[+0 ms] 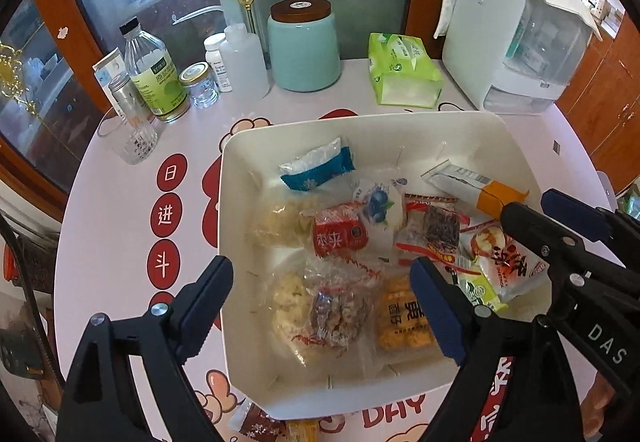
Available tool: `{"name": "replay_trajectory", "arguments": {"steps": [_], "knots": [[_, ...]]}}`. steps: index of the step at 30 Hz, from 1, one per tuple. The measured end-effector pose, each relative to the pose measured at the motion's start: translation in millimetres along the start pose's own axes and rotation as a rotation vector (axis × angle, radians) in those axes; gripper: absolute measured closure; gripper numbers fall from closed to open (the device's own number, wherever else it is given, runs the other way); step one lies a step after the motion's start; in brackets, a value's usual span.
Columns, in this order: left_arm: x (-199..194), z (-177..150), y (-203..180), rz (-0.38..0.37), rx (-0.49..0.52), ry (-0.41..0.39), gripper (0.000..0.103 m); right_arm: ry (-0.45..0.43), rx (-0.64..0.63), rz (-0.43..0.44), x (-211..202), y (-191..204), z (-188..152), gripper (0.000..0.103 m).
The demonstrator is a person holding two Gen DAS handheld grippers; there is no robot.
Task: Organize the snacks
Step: 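Open both grippers to drop the two snacks into the tray, then withdraw both open grippers from the tray toward the remaining snacks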
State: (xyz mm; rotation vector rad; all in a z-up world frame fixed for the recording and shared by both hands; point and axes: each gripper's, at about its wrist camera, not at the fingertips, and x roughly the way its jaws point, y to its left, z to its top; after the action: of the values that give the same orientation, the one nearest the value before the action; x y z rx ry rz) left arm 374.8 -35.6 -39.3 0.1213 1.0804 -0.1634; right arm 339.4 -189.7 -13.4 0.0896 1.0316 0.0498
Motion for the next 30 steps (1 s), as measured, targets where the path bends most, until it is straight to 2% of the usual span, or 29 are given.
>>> {"name": "replay_trajectory", "arguments": {"steps": [11,17,23,30], "knots": [[-24,-24,-5,-0.013,0.027,-0.019,0.014,0.006,-0.017,0.038,-18,9,-18,0.054],[-47,-48,1,-0.028,0.035,-0.037,0.014,0.006,-0.009,0.076,-36,14,-36,0.054],[-69,-80,24,-0.021,0.025,-0.057,0.014,-0.008,-0.013,0.135,-61,23,-61,0.052],[-89,-117,69,0.020,-0.016,-0.072,0.014,0.013,-0.046,0.191,-73,46,-92,0.052]]}}
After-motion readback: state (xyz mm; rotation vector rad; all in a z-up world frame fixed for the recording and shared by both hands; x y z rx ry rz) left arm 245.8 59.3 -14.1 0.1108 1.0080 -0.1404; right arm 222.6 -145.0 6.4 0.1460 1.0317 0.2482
